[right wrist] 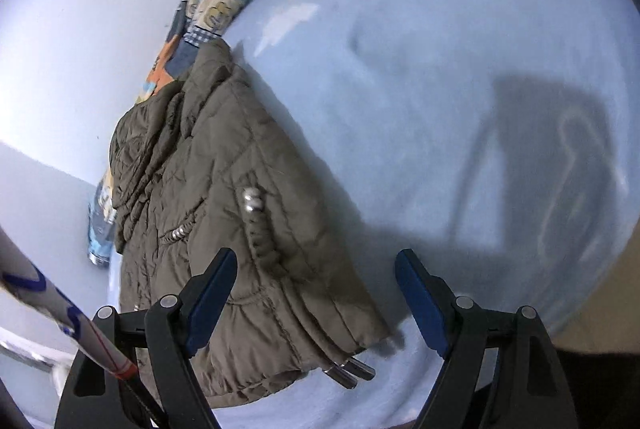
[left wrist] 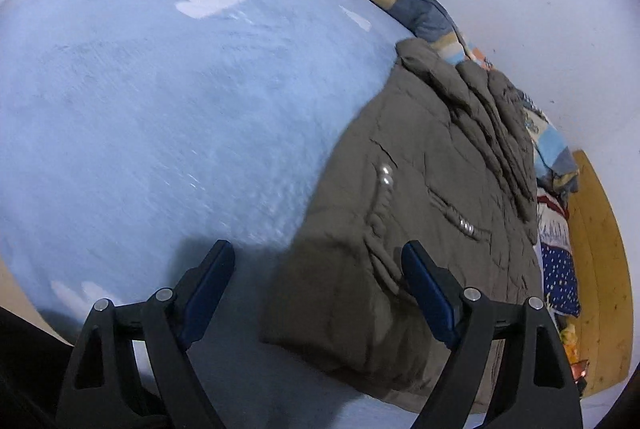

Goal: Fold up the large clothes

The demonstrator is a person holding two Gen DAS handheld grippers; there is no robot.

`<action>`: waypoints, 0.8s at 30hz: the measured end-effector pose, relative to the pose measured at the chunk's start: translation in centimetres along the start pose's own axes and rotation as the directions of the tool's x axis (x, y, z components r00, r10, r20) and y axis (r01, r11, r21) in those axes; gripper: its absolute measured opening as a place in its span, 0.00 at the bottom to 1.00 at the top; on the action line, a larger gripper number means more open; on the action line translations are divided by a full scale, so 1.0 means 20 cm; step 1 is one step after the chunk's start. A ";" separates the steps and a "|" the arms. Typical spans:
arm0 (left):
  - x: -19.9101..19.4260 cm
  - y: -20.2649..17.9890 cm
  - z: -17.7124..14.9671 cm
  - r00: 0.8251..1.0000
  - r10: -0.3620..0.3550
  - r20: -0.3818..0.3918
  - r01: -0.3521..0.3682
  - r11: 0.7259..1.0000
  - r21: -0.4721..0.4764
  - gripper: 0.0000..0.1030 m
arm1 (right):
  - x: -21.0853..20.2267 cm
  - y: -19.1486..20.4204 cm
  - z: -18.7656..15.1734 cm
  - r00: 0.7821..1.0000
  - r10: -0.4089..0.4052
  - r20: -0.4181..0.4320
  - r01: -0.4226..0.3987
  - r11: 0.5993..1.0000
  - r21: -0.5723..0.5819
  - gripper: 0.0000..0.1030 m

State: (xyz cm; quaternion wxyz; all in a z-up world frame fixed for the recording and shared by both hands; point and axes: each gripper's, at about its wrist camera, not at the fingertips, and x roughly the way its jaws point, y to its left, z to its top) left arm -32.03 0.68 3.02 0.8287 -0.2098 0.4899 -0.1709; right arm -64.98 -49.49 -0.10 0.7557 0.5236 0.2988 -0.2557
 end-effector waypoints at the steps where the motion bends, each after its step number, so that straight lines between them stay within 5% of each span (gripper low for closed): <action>1: 0.01 -0.03 -0.01 1.000 0.001 -0.001 -0.001 1.000 0.020 0.82 | 0.00 -0.01 0.00 1.000 0.012 0.000 -0.012 1.000 0.010 0.83; 12: 0.07 -0.29 -0.20 0.999 -0.039 0.001 0.038 0.975 0.219 0.82 | 0.13 0.18 -0.23 0.984 0.124 -0.125 -0.137 0.985 -0.104 0.78; 13: 0.06 -0.33 -0.22 0.999 -0.034 0.023 0.027 0.967 0.254 0.80 | 0.13 0.23 -0.25 0.990 0.101 -0.102 -0.117 0.981 -0.156 0.70; 14: 0.06 -0.34 -0.23 0.999 -0.022 0.048 0.008 0.960 0.280 0.76 | 0.12 0.27 -0.25 0.989 0.117 -0.086 -0.132 0.974 -0.185 0.40; 15: 0.05 -0.35 -0.23 0.998 -0.009 0.065 -0.011 0.954 0.301 0.70 | 0.11 0.29 -0.25 0.989 0.127 -0.072 -0.140 0.969 -0.204 0.29; 18: 0.07 -0.40 -0.26 0.992 0.054 0.116 -0.095 0.920 0.381 0.63 | 0.05 0.40 -0.26 0.996 0.089 0.025 -0.076 0.938 -0.337 0.28; 21: 0.10 -0.42 -0.28 0.988 0.081 0.131 -0.128 0.904 0.408 0.63 | 0.12 0.42 -0.28 0.999 0.036 0.017 -0.026 0.925 -0.379 0.31; 24: 0.13 -0.44 -0.30 0.981 0.128 0.144 -0.179 0.881 0.437 0.68 | 0.22 0.37 -0.25 0.999 0.026 -0.045 -0.039 0.945 -0.326 0.54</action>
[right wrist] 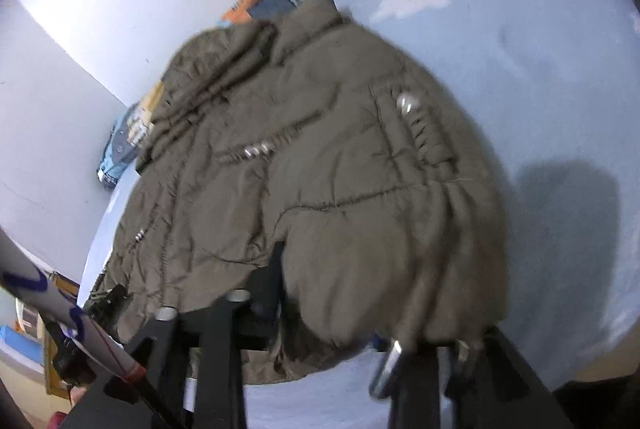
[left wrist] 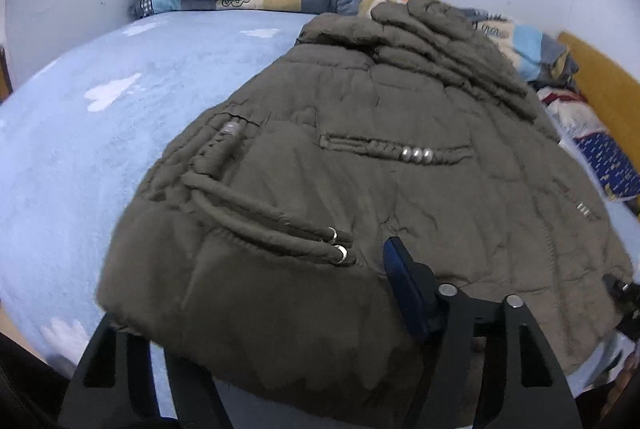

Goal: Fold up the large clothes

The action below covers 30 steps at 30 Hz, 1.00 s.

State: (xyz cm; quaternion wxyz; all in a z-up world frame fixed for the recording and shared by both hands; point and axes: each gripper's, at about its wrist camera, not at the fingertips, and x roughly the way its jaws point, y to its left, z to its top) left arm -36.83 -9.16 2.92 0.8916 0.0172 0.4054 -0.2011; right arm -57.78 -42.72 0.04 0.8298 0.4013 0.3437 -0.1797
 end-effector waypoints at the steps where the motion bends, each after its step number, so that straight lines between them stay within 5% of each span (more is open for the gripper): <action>1: 0.01 -0.01 -0.01 1.000 0.021 -0.003 -0.020 1.000 0.024 0.69 | 0.03 -0.02 0.00 1.000 0.012 -0.005 -0.012 1.000 0.027 0.54; 10: 0.05 -0.07 -0.01 0.996 0.088 0.016 -0.089 0.992 0.090 0.72 | 0.02 0.04 -0.05 0.997 -0.070 0.044 0.074 0.991 -0.110 0.48; 30: 0.07 -0.09 -0.01 0.992 0.121 0.021 -0.123 0.986 0.112 0.77 | 0.02 0.03 -0.04 0.997 -0.069 0.023 0.070 0.994 -0.087 0.50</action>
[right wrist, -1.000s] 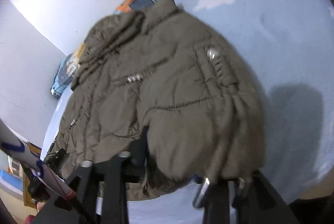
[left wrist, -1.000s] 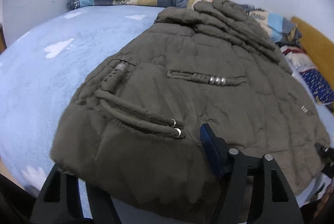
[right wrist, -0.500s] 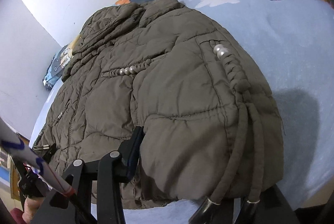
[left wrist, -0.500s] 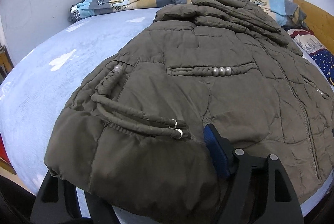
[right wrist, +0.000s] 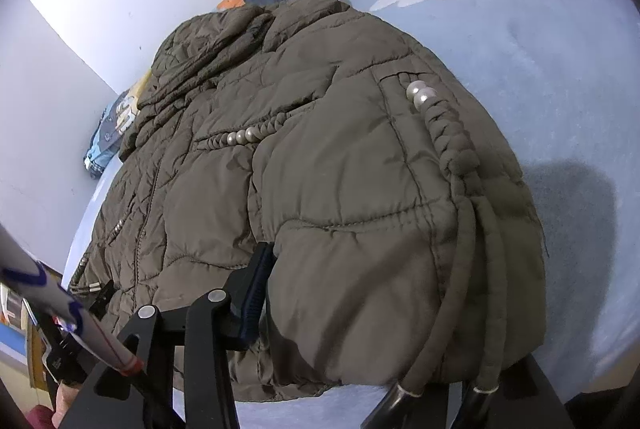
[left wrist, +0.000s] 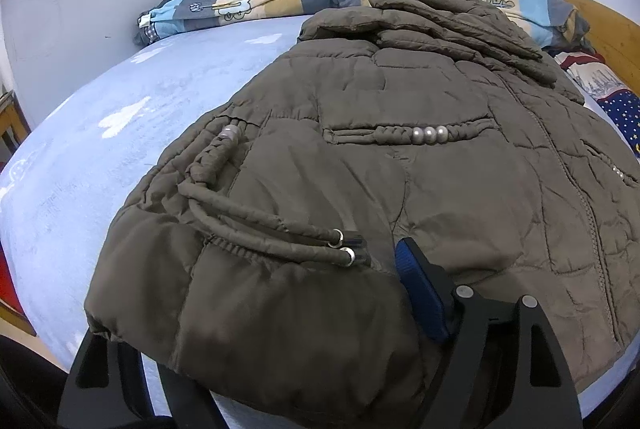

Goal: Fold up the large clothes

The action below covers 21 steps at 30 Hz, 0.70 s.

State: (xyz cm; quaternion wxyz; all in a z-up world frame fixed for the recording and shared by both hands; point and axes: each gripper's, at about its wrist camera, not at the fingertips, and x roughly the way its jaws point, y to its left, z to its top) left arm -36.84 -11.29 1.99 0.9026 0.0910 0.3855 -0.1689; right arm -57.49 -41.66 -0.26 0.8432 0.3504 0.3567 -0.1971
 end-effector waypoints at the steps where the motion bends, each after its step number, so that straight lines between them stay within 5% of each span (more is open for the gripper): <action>1: 0.00 0.00 0.00 1.000 0.001 0.002 -0.001 1.000 0.004 0.77 | 0.00 0.00 0.00 1.000 -0.004 -0.004 0.004 1.000 -0.001 0.50; 7: -0.02 -0.01 0.00 1.000 0.010 0.013 -0.011 0.999 0.032 0.73 | 0.00 0.03 0.00 0.999 -0.036 0.001 0.036 0.999 -0.039 0.47; 13: -0.04 -0.03 -0.01 0.999 0.021 0.035 -0.023 0.998 0.066 0.65 | -0.02 0.09 -0.01 0.998 -0.054 0.030 0.057 0.992 -0.109 0.28; 21: -0.07 -0.06 -0.02 0.998 0.036 0.059 -0.042 0.994 0.104 0.52 | -0.03 0.09 -0.01 0.998 -0.048 0.046 0.053 0.992 -0.115 0.24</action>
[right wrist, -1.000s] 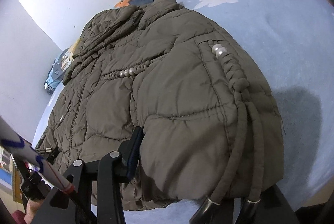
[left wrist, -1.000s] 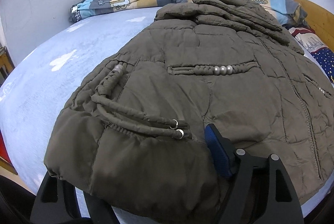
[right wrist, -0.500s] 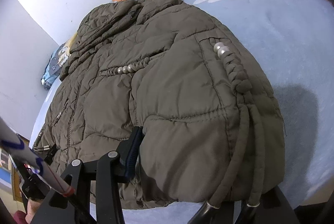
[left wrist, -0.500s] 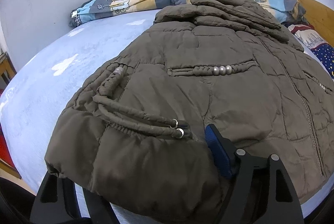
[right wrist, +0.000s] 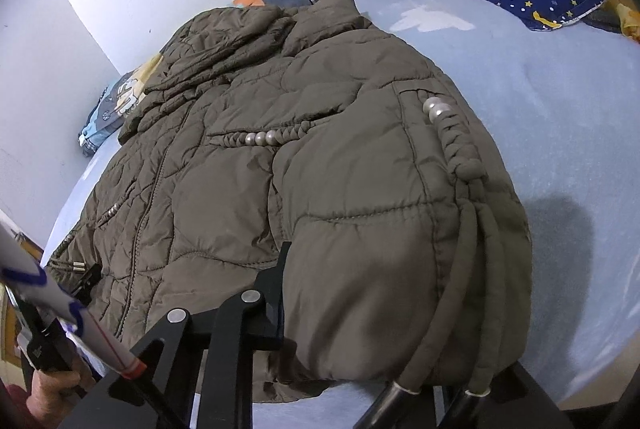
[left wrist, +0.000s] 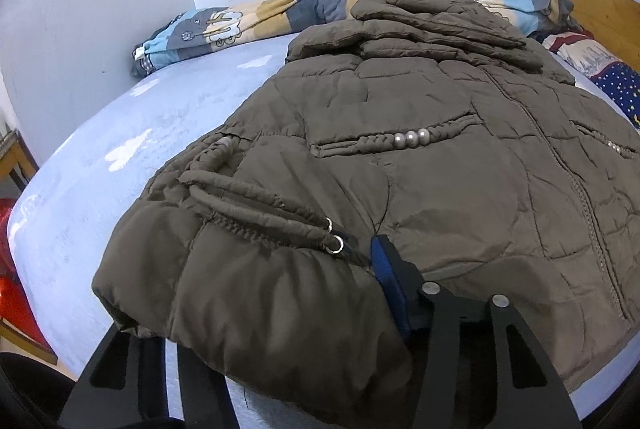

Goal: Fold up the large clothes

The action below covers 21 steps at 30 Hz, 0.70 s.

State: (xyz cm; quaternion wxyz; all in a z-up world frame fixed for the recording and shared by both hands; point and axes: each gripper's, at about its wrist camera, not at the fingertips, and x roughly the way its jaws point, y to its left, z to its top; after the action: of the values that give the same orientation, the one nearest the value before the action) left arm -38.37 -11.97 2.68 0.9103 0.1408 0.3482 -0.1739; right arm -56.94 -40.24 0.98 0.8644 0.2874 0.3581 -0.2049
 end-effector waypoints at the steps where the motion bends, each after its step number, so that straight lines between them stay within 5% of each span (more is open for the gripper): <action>1: 0.00 0.00 0.00 1.000 0.001 0.001 -0.001 1.000 0.002 0.51 | 0.00 0.00 0.00 1.000 0.000 0.000 0.000 1.000 -0.001 0.24; 21: -0.06 -0.02 0.02 1.000 0.001 0.030 -0.002 0.999 0.036 0.26 | -0.07 0.03 0.02 0.999 0.014 0.049 -0.013 1.000 -0.020 0.23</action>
State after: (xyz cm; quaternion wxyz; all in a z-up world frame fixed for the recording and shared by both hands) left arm -39.13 -12.32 3.67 0.9128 0.1546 0.3315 -0.1817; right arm -57.34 -39.82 2.43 0.8770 0.2764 0.3368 -0.2024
